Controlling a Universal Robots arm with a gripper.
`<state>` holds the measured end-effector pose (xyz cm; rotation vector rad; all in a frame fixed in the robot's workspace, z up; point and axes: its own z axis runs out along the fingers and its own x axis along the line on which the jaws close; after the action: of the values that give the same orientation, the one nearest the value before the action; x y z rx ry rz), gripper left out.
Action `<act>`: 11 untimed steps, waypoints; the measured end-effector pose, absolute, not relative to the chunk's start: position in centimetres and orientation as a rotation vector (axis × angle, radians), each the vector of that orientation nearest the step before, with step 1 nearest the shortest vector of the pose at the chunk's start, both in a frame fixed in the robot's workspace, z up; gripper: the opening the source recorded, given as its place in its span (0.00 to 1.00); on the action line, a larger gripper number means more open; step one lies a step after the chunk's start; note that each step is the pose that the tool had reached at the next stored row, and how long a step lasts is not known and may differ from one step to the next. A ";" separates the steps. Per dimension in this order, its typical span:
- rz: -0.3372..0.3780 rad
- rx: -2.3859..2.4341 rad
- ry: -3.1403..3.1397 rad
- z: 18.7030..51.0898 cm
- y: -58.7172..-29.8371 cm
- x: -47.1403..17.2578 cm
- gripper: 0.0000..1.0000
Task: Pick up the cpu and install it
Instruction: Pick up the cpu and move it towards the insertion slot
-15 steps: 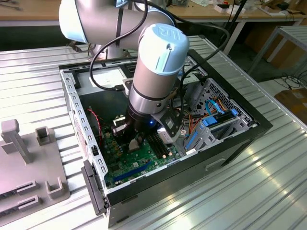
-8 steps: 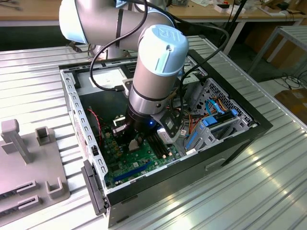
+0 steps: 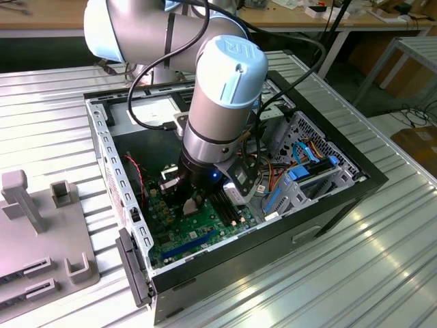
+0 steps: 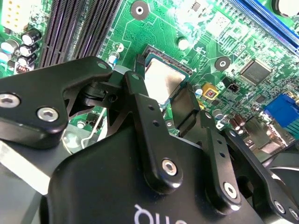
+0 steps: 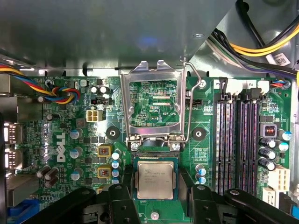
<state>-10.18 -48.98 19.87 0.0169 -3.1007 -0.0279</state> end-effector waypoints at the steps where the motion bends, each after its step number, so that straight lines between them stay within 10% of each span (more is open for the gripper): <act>1: -0.028 0.017 -3.101 19.8 -49.0 -10.2 0.47; 11: -0.029 0.017 -3.101 19.8 -49.0 -10.2 0.49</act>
<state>-10.20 -48.97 19.80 0.0166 -3.1008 -0.0290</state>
